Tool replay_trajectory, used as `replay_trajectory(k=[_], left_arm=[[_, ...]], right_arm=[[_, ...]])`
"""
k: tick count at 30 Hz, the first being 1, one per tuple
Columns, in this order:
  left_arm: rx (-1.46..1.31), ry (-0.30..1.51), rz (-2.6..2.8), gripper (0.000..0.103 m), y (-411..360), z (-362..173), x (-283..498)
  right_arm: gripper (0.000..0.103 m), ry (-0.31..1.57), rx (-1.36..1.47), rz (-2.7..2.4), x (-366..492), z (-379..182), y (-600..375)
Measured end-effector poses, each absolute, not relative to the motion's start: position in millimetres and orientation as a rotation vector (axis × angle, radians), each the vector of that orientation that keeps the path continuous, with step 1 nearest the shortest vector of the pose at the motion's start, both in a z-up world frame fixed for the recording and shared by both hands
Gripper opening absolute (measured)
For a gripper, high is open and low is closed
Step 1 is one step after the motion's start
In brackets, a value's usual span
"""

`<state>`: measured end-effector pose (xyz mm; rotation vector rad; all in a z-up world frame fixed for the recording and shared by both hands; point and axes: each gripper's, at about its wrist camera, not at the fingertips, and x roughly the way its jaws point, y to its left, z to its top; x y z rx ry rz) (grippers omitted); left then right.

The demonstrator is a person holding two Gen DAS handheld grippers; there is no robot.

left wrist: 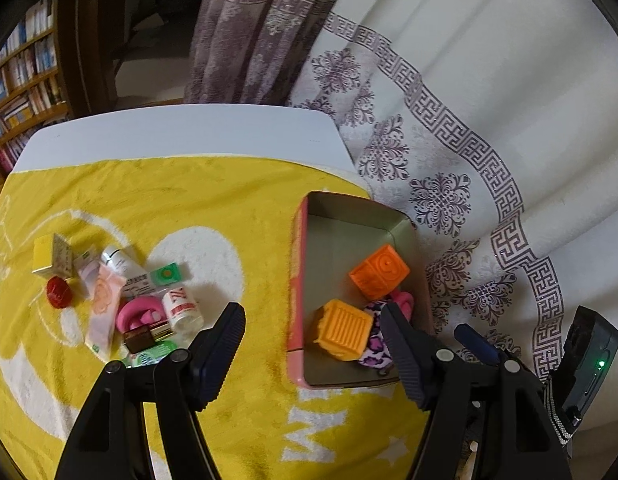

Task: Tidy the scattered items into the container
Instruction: 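Carry the peach block and pink foam tube into the tin box and release, then withdraw both tools from the tin box toward the remaining items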

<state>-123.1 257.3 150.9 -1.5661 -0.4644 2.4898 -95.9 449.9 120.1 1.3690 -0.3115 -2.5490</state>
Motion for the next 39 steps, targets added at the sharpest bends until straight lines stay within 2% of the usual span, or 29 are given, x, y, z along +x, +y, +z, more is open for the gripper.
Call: replay_trajectory(k=[9, 17, 39], left_arm=[[-1.582, -0.528, 2.546, 0.072, 215, 152, -108], [-1.574, -0.406, 2.693, 0.072, 182, 162, -87], [-1.509, -0.318, 2.901, 0.072, 88, 180, -38]], right_arm=[[0.079, -0.273, 1.360, -2.511, -89, 122, 416], [0.079, -0.238, 1.352, -2.476, -83, 124, 381], [0.079, -0.090, 1.334, -2.399, -67, 130, 273]])
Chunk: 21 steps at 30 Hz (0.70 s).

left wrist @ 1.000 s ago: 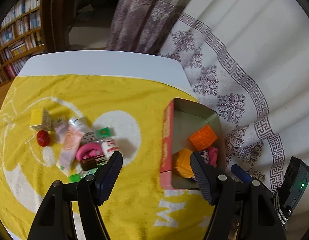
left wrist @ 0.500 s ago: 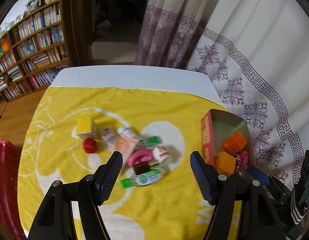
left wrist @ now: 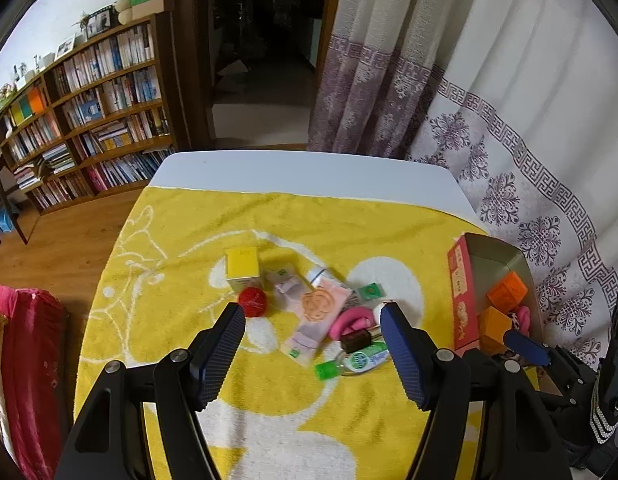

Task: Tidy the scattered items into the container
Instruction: 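Withdraw both tools from the tin box toward the remaining items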

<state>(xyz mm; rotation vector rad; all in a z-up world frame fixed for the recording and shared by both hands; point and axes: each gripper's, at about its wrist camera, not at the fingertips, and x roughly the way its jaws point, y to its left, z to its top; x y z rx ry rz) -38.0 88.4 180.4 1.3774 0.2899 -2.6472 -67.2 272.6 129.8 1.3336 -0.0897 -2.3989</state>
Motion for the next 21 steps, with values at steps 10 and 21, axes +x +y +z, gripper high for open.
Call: replay_trajectory(k=[10, 21], left_arm=[[1.381, 0.291, -2.648, 0.072, 64, 177, -33], [1.405, 0.262, -2.661, 0.072, 47, 172, -38]], right_arm=[[0.079, -0.070, 1.358, -2.399, -63, 128, 245], [0.079, -0.068, 1.381, -2.422, -60, 126, 226]])
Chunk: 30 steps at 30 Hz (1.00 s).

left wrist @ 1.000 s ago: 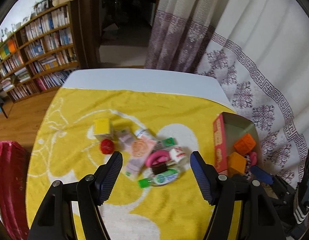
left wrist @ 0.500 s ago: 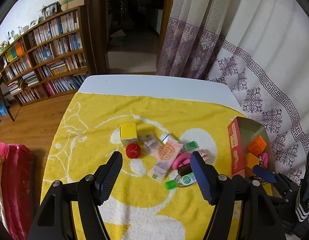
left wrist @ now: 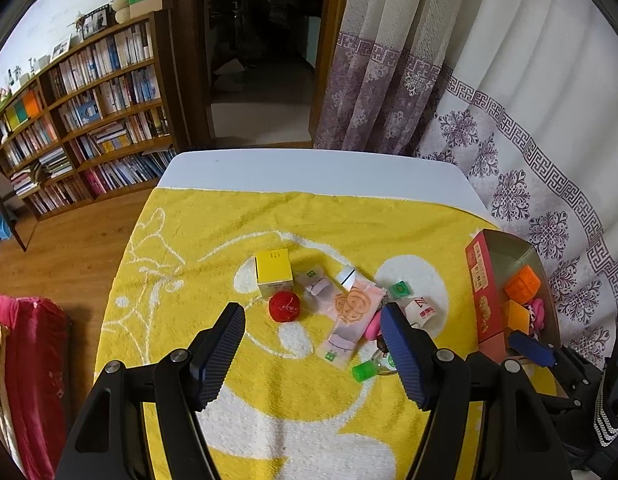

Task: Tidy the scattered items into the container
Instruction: 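Withdraw both tools from the tin box toward the remaining items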

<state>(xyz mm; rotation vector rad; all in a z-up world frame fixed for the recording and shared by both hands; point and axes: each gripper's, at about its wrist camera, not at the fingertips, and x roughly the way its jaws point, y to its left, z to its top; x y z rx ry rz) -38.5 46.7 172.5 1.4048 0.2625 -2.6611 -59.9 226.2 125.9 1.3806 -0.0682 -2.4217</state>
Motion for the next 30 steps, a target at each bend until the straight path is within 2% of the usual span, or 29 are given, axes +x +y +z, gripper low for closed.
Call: replay_trajectory(k=[30], left_arm=[[1.541, 0.147, -2.561, 0.072, 15, 118, -78]], right_arm=[[0.079, -0.074, 1.541, -2.394, -84, 86, 200]])
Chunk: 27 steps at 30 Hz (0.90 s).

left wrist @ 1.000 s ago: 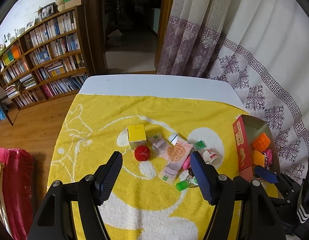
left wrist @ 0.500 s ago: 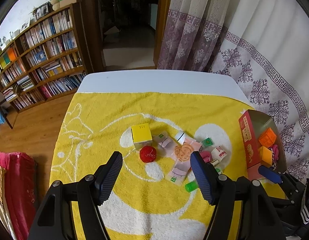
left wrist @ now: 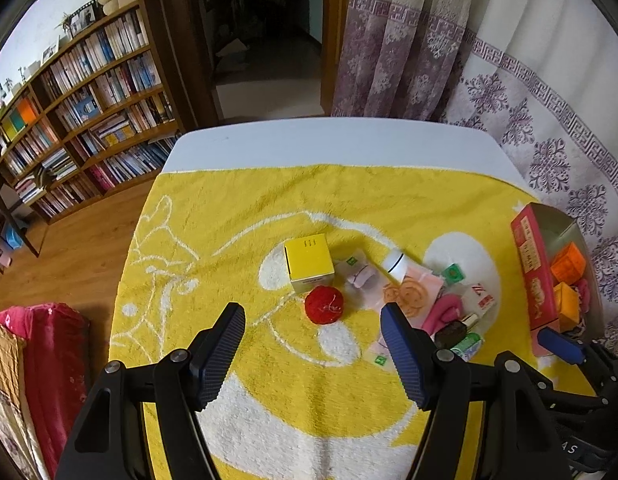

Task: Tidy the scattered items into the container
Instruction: 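Withdraw both tools from the tin box toward the remaining items, then grasp the yellow box with the left tool while the right tool grasps the white bottle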

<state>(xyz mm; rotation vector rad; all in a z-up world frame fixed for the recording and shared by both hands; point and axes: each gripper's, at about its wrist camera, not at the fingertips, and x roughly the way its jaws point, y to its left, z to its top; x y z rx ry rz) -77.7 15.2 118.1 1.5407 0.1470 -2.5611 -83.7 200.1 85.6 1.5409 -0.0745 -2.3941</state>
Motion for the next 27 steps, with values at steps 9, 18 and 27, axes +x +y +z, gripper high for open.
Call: replay_trajectory(k=[9, 18, 27], left_arm=[[1.655, 0.210, -2.495, 0.072, 2, 85, -96], [1.680, 0.321, -2.379, 0.072, -37, 57, -113], [1.750, 0.416, -2.373, 0.072, -40, 37, -138]], right_arm=[[0.079, -0.099, 1.602, -2.386, -93, 70, 203], [0.079, -0.126, 1.660, -2.380, -102, 54, 207], [0.079, -0.140, 1.695, -2.368, -113, 43, 208]])
